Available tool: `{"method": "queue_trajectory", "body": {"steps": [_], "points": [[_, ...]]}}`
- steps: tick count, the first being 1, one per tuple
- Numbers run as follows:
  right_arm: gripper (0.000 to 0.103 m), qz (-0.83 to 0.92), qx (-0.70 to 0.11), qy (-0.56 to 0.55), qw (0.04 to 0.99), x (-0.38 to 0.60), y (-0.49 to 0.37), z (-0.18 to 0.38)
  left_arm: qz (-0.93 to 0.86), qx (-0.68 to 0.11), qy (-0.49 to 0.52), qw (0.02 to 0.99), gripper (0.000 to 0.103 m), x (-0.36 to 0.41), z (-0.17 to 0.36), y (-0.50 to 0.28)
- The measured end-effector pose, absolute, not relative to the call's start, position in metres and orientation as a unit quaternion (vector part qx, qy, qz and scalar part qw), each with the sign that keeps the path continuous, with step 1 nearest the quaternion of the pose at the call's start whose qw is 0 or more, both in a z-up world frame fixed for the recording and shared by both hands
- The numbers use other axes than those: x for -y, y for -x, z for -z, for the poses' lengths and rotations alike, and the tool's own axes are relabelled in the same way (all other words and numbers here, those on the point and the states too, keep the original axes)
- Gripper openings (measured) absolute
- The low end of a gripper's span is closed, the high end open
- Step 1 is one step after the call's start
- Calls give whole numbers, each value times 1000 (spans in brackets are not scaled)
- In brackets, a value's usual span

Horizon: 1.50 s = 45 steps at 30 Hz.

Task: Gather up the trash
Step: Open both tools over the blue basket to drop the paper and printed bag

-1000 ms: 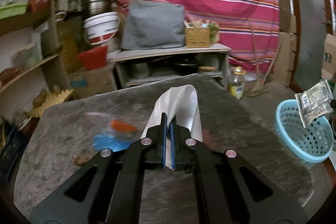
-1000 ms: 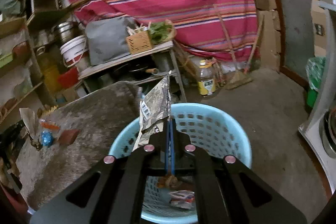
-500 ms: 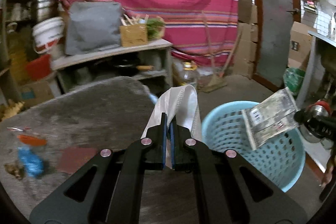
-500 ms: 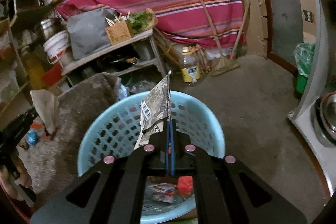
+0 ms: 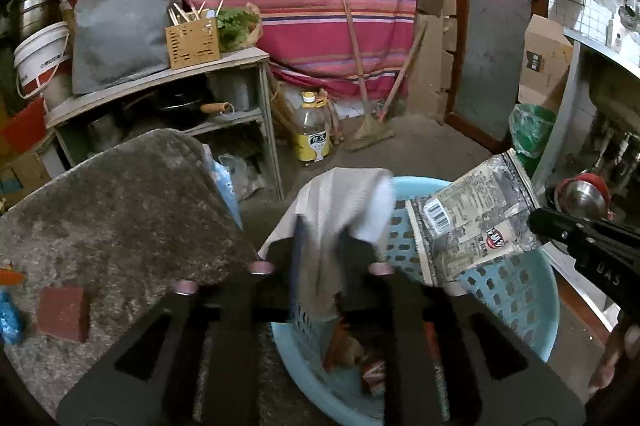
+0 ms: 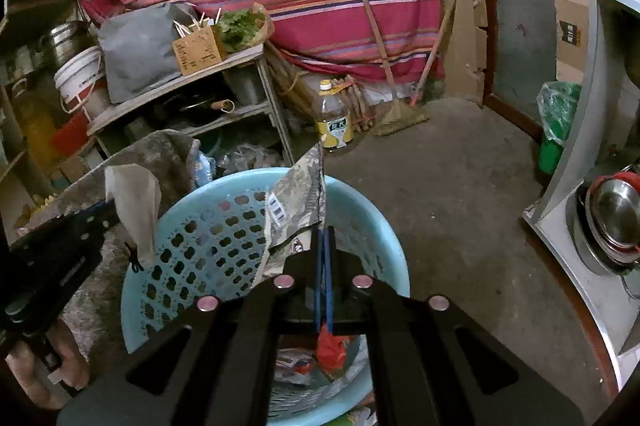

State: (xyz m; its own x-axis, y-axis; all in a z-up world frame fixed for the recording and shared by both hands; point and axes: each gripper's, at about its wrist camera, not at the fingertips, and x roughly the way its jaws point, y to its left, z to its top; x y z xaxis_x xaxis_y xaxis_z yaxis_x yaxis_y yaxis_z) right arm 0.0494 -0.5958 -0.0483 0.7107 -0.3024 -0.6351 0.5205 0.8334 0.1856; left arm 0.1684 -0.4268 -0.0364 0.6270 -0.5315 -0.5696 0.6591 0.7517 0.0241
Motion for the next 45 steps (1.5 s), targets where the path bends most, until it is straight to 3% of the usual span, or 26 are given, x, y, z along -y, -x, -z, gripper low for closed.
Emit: {"method": "queue_trajectory", "body": {"steps": [1, 3, 6, 10, 23, 25, 27, 41, 42, 43, 44, 45], "points": [[1, 228, -307, -175, 907, 595, -51, 48, 327, -270, -116, 898, 46, 423, 35, -167], [1, 230, -311, -170, 906, 592, -54, 49, 317, -262, -116, 904, 58, 415, 33, -166], [1, 230, -316, -165, 906, 588, -58, 48, 305, -258, -117, 909, 66, 400, 27, -168], [1, 227, -323, -162, 904, 580, -66, 50, 284, -252, -107, 919, 87, 370, 17, -172], [1, 222, -327, -161, 904, 564, -78, 49, 297, -263, -86, 914, 86, 341, 5, -179], [1, 224, -327, -162, 904, 565, -77, 48, 305, -263, -95, 911, 69, 347, 5, -177], [1, 227, -327, -166, 902, 570, -73, 48, 313, -276, -105, 903, 65, 355, 9, -178], [6, 231, -351, -170, 891, 588, -67, 59, 318, -308, -138, 886, 74, 367, 51, -161], [8, 233, -360, -165, 888, 585, -71, 61, 314, -304, -135, 889, 78, 362, 49, -160], [24, 234, -365, -162, 886, 584, -73, 63, 308, -297, -132, 894, 82, 356, 45, -160], [62, 237, -370, -156, 885, 582, -76, 64, 302, -290, -129, 899, 84, 349, 41, -159], [78, 239, -369, -150, 885, 578, -78, 65, 296, -283, -126, 904, 86, 342, 37, -159]]}}
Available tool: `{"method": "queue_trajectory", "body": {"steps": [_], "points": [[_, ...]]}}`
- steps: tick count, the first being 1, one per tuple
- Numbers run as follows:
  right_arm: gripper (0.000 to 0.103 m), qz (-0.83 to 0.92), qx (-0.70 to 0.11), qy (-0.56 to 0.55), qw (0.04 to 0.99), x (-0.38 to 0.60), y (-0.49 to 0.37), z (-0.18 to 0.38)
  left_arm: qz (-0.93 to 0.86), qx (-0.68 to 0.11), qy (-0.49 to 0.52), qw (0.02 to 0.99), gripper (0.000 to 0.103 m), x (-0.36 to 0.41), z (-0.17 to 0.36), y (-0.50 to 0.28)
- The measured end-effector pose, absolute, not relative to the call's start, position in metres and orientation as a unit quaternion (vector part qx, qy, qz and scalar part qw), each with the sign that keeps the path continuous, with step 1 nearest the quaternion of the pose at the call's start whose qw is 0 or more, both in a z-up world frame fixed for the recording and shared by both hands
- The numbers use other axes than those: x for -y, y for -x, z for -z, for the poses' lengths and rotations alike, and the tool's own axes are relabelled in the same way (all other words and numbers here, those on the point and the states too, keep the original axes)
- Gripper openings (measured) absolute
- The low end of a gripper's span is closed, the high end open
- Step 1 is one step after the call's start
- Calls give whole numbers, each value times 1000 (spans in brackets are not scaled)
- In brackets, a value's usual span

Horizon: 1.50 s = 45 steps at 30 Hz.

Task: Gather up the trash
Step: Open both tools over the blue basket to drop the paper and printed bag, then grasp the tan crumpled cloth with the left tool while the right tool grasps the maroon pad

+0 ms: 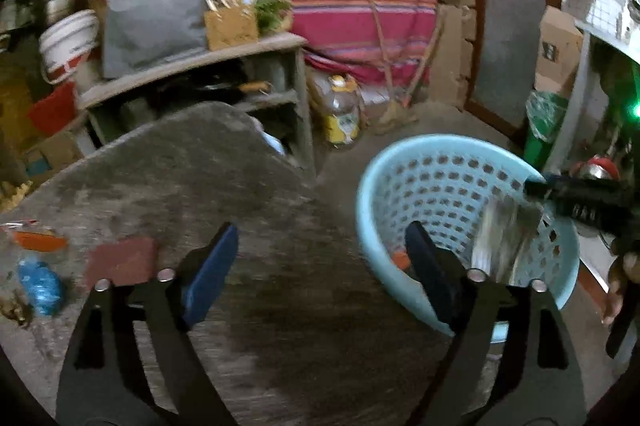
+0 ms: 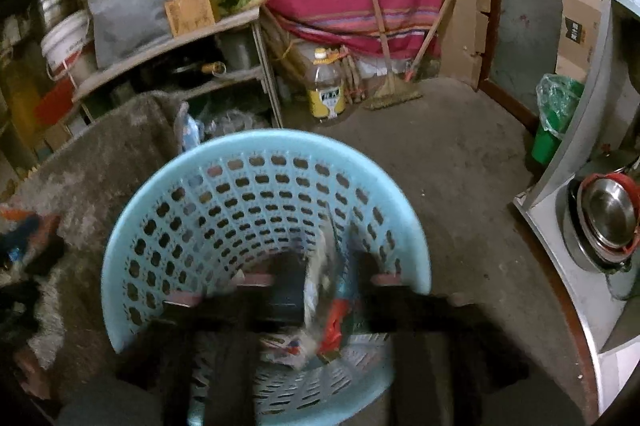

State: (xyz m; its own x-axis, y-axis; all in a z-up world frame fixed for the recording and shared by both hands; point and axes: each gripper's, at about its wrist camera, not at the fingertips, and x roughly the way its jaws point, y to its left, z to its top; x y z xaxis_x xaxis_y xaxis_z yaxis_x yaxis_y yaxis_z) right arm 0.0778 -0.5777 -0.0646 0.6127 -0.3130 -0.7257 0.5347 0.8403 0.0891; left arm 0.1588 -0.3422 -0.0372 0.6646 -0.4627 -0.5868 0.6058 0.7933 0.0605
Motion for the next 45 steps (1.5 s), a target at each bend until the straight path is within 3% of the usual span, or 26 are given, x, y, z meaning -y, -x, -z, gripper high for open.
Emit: {"method": "queue_trajectory", "body": {"steps": [6, 11, 18, 25, 36, 38, 39, 42, 45], "points": [[87, 250, -372, -97, 889, 545, -97, 58, 244, -247, -102, 932, 97, 280, 11, -166], [97, 245, -338, -76, 906, 503, -114, 40, 180, -229, -112, 950, 98, 212, 1, -183], [98, 197, -297, -97, 929, 443, -144, 23, 77, -239, -81, 965, 97, 112, 5, -220], [99, 168, -301, -104, 933, 383, -186, 26, 39, -301, -70, 950, 97, 40, 33, -253], [99, 122, -336, -146, 923, 338, -226, 45, 49, -370, -38, 927, 97, 5, 72, -286], [99, 109, -353, -134, 919, 328, -234, 50, 61, -373, -37, 925, 93, 7, 75, -290], [98, 106, -355, -129, 920, 324, -236, 51, 68, -377, -36, 923, 86, 7, 76, -291], [99, 95, -366, -104, 920, 307, -244, 57, 86, -394, -39, 914, 54, 10, 83, -295], [99, 81, -376, -85, 919, 293, -252, 61, 92, -389, -39, 916, 53, 7, 81, -292]]}}
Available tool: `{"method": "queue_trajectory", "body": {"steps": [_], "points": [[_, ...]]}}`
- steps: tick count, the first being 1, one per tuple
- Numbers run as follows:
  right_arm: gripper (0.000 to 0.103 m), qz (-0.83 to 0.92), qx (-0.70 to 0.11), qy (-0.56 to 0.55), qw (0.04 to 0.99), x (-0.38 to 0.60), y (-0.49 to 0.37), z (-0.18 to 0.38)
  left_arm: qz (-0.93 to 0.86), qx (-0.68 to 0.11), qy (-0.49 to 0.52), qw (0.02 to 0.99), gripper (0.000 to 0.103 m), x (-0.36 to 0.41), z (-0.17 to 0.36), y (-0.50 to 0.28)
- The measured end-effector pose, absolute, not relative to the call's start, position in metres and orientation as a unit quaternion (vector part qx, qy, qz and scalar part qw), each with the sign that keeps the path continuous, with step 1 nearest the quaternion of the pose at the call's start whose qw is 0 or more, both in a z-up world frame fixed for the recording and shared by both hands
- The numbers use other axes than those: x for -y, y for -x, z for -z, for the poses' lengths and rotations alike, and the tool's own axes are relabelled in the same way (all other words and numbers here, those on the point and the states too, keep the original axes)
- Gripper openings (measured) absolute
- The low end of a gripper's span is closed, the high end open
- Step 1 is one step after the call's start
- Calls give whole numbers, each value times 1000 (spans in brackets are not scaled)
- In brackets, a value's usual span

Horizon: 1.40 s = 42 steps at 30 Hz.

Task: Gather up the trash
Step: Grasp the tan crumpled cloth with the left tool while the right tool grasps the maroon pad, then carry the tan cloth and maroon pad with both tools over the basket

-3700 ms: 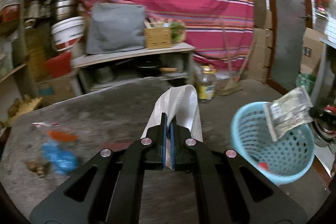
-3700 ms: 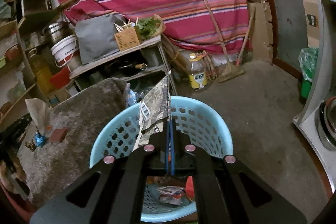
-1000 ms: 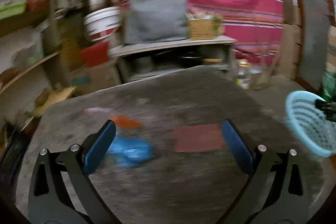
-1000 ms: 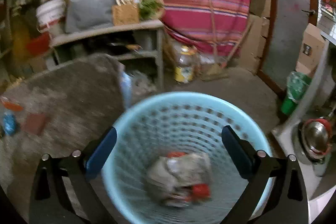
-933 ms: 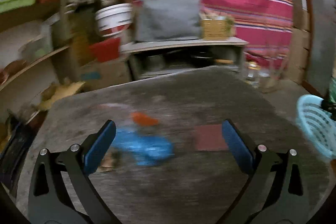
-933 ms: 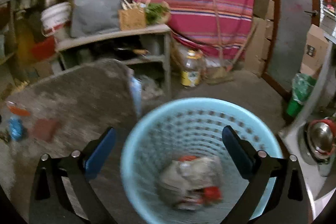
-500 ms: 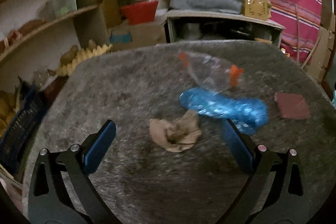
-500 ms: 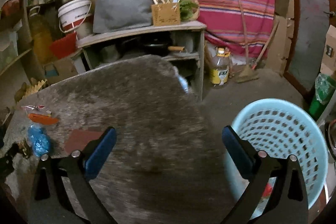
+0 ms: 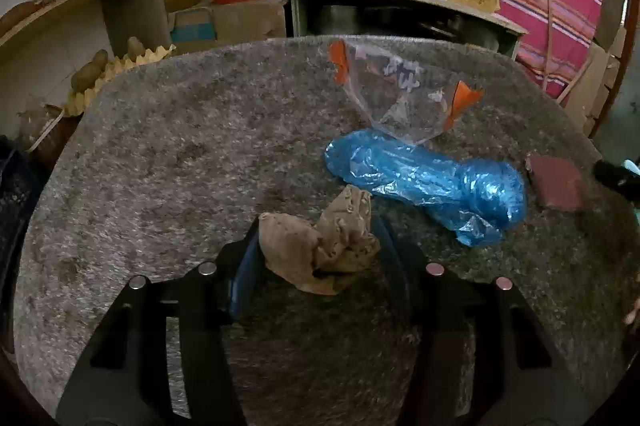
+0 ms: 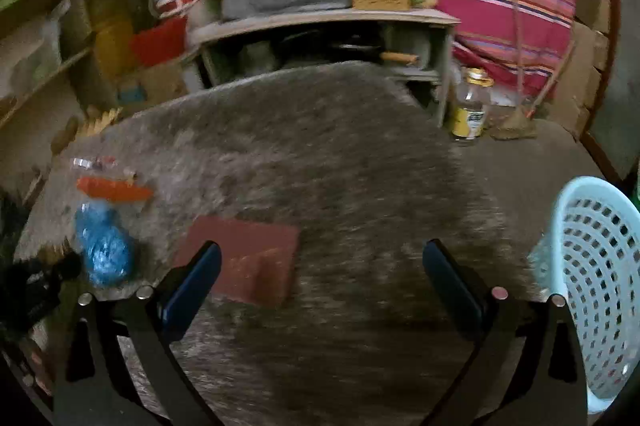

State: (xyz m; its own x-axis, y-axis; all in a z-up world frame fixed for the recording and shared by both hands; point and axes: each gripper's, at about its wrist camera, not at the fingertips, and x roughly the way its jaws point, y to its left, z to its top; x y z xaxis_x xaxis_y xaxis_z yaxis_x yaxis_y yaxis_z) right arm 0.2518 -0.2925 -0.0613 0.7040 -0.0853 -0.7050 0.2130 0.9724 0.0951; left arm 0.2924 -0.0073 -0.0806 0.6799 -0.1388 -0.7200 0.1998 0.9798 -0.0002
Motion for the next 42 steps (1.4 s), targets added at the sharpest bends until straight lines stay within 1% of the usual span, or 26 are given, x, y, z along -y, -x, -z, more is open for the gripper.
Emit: {"method": "queue_trajectory", "body": {"steps": [5, 11, 21, 23, 29, 31, 32, 35, 42], "points": [[99, 68, -393, -24, 917, 257, -263, 64, 81, -366, -44, 926, 53, -8, 65, -277], [99, 68, -426, -21, 902, 241, -277, 79, 50, -352, -32, 934, 54, -34, 54, -273], [99, 77, -419, 30, 904, 218, -280, 79, 29, -349, -10, 937, 55, -63, 51, -273], [99, 84, -421, 29, 903, 219, -282, 80, 29, -346, -9, 938, 55, -64, 49, -272], [98, 68, -440, -27, 895, 237, -287, 89, 25, -339, -11, 940, 56, -63, 45, -271], [97, 63, -437, -40, 897, 241, -286, 89, 25, -336, -9, 941, 56, -63, 44, -270], [92, 59, -436, -43, 897, 242, -285, 89, 26, -335, -7, 942, 56, -63, 42, -269], [90, 55, -431, -42, 899, 240, -282, 89, 28, -330, -3, 943, 56, -62, 38, -268], [89, 58, -401, -34, 914, 242, -265, 72, 30, -319, -19, 947, 56, -50, 33, -261]]}}
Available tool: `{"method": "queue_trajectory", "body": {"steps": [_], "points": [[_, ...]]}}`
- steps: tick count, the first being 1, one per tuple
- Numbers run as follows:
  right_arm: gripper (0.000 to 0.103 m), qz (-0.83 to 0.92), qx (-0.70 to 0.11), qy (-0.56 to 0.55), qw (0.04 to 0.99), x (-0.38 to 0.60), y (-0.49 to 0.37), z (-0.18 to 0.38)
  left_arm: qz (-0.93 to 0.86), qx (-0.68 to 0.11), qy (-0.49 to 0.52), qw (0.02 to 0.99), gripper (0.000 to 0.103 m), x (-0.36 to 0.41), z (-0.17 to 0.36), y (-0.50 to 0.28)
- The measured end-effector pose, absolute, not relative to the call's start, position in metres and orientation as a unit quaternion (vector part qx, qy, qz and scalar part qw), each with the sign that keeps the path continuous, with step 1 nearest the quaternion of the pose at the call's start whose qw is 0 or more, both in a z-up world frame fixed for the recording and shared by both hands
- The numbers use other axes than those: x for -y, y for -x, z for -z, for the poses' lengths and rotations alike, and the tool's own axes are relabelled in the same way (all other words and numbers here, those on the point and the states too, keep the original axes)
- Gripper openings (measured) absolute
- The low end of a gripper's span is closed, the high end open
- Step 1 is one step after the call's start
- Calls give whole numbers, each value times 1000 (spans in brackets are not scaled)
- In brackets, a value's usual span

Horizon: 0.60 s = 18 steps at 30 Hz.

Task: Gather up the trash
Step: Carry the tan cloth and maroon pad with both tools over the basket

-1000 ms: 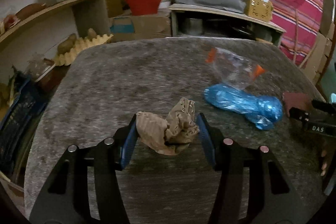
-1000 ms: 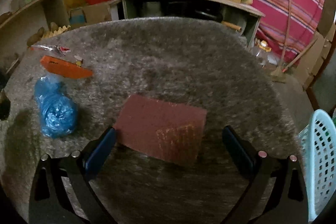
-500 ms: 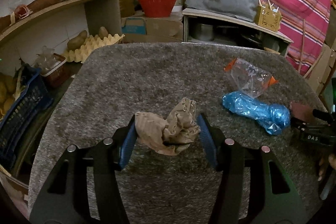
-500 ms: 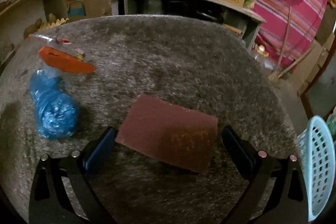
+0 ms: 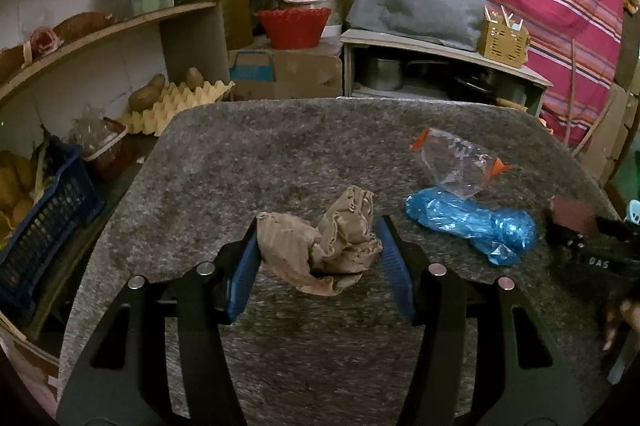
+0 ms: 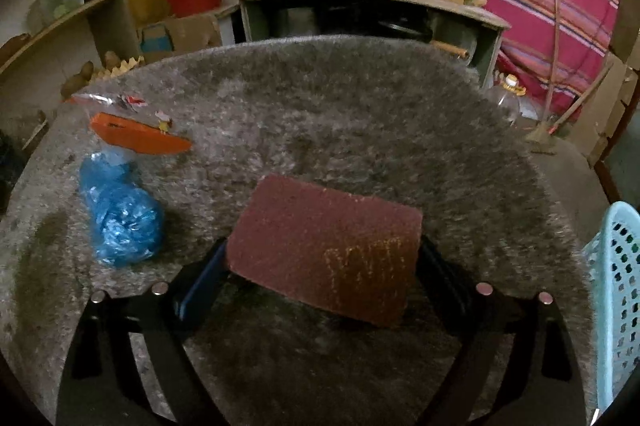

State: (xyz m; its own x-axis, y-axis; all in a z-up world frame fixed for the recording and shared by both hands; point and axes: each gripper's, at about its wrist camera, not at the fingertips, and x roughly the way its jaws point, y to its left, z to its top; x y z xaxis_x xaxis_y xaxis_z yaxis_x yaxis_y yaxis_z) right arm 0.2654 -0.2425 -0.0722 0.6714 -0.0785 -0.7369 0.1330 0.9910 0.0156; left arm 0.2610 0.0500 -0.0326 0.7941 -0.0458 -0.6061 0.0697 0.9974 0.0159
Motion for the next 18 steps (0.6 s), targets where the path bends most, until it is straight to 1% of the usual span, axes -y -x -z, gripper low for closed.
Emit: {"method": "queue_trajectory", "body": {"steps": [9, 18], "points": [[89, 86, -359, -20, 929, 271, -235, 44, 42, -308, -24, 950, 56, -30, 25, -248], [89, 110, -339, -24, 934, 309, -204, 27, 61, -298, -26, 952, 56, 0, 18, -239]]}}
